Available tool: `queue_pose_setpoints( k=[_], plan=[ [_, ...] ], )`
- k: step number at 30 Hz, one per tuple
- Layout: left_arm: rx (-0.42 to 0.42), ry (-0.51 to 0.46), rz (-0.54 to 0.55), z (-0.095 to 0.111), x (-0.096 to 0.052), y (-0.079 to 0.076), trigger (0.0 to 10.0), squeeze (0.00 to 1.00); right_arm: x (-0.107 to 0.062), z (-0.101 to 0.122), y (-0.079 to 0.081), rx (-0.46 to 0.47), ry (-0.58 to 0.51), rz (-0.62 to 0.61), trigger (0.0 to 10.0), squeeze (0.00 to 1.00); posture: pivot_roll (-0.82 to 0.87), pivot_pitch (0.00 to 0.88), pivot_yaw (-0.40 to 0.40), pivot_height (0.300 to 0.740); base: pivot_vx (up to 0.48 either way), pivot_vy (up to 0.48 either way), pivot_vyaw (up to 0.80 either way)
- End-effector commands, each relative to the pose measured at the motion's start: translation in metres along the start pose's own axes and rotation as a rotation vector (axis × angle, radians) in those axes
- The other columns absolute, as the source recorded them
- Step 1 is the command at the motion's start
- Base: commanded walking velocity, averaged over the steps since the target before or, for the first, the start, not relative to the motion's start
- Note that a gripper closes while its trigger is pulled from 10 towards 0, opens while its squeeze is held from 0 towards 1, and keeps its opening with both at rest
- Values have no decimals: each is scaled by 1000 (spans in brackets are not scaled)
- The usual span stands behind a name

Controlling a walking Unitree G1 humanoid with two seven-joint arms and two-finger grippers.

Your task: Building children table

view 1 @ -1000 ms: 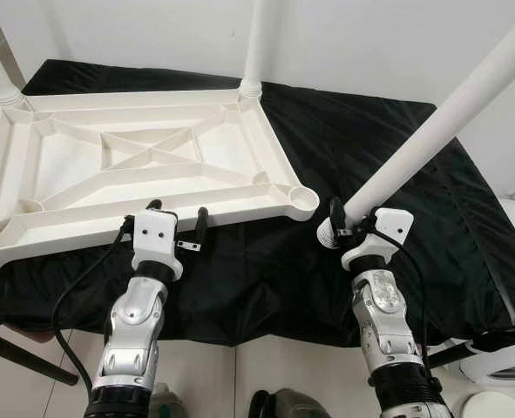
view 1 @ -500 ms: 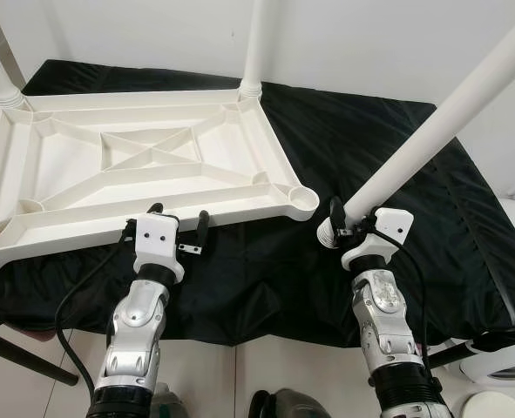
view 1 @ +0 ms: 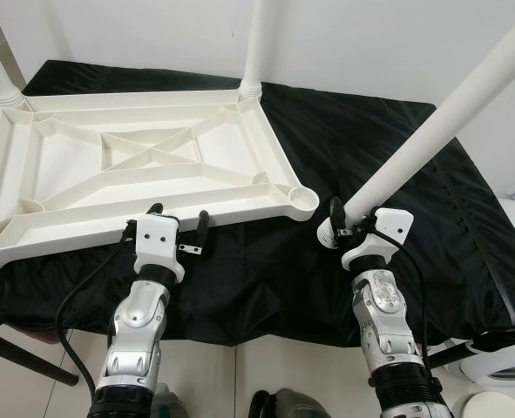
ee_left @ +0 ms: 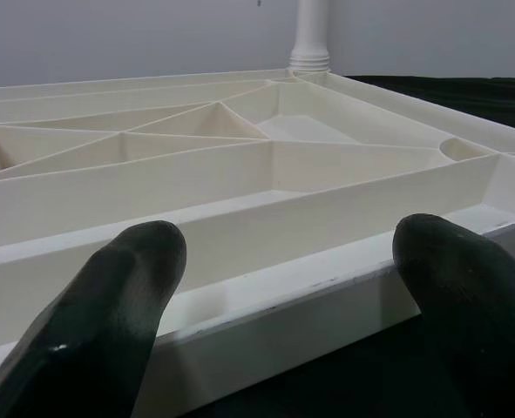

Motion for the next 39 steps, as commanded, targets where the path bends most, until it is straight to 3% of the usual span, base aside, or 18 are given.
queue_pose_setpoints(
  k=[1,39],
  plan=[
    [-12,65,74,-15,-5,5,10000,0,-1,-4,-3,0,16,-11,10000,0,77,26,-85,740,0,0,0],
    [-11,49,75,-11,-4,7,10000,0,-4,-11,-2,7,42,-17,10000,0,81,28,-80,740,0,0,0]
  ],
)
Point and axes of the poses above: a point about 5 cm out from each wrist's last joint towards the gripper, its own x axis pointing out of the wrist towards the gripper, its own z axis along the axis of the wrist's last joint, y = z × x, the point moved 4 cm from there along x, pointing out of the wrist towards the gripper, and after that the axes turned 2 degrees about -x, right-handed, at the moved point
